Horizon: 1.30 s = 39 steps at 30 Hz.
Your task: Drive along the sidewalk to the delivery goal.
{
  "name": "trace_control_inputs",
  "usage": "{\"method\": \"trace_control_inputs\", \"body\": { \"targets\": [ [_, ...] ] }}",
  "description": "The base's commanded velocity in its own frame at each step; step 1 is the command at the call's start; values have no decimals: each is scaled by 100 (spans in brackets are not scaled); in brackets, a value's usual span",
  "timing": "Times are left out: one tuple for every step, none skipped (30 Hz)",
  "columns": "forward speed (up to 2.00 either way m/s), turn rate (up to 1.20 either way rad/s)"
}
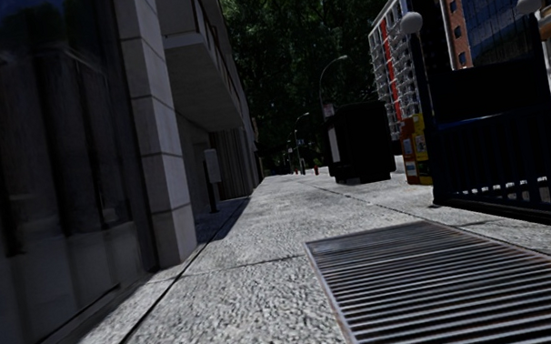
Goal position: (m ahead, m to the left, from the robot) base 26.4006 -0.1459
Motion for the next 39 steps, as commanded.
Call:
{"method": "trace_control_inputs", "body": {
  "targets": [
    [200, 0],
    [200, 0],
    [200, 0],
    [200, 0],
    [200, 0],
    [200, 0],
    [200, 0],
    [200, 0],
    [200, 0],
    [200, 0],
    [200, 0],
    [200, 0],
    [200, 0],
    [200, 0],
    [200, 0],
    [200, 0],
    [200, 0],
    [200, 0],
    [200, 0],
    [200, 0],
    [200, 0],
    [200, 0],
    [200, 0],
    [200, 0],
    [200, 0],
    [200, 0],
    [200, 0],
    [200, 0],
    [200, 0],
    [200, 0],
    [200, 0],
    [200, 0],
    [200, 0],
    [200, 0],
    [200, 0],
    [200, 0],
    [200, 0],
    [200, 0],
    [200, 0]
  ]
}}
